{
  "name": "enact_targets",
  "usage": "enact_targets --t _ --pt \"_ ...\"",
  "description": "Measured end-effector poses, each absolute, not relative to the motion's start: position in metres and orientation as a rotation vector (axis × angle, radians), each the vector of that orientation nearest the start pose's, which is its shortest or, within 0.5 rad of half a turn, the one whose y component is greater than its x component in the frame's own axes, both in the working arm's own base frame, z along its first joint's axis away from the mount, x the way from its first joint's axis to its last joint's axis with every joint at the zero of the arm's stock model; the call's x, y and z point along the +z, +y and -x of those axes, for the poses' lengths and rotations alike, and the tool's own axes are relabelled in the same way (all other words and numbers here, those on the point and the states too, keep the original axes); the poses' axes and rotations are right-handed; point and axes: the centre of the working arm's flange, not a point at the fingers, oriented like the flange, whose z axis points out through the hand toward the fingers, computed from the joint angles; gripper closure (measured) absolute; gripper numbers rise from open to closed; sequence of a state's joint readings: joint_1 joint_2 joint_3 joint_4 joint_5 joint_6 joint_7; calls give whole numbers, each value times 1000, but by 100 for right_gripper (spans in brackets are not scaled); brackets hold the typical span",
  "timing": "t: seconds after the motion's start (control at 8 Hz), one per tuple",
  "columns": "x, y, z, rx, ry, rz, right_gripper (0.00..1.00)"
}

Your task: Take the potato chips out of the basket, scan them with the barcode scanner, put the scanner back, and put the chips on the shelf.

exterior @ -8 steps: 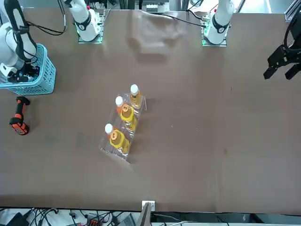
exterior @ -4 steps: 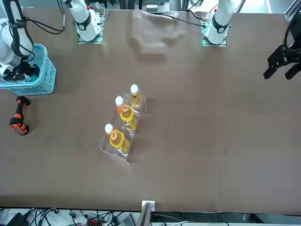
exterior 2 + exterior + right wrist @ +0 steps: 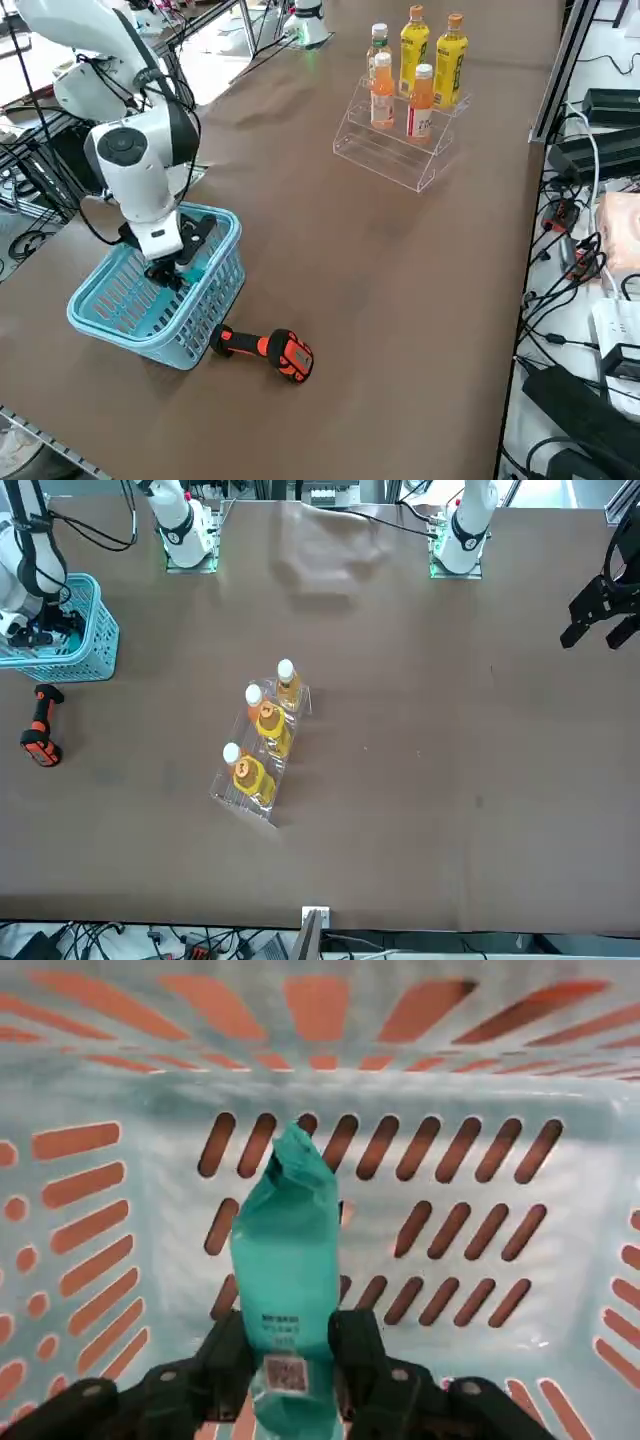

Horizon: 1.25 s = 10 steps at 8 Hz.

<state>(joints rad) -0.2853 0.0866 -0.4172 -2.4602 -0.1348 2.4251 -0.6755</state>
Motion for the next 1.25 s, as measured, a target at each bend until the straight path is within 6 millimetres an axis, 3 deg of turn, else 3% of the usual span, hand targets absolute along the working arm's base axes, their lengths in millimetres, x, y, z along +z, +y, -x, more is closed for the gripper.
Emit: enact_targets --t 0.88,1.25 --pt "339 -300 -361 165 -149 3130 57" --pt "394 -272 -393 201 -253 3119 54"
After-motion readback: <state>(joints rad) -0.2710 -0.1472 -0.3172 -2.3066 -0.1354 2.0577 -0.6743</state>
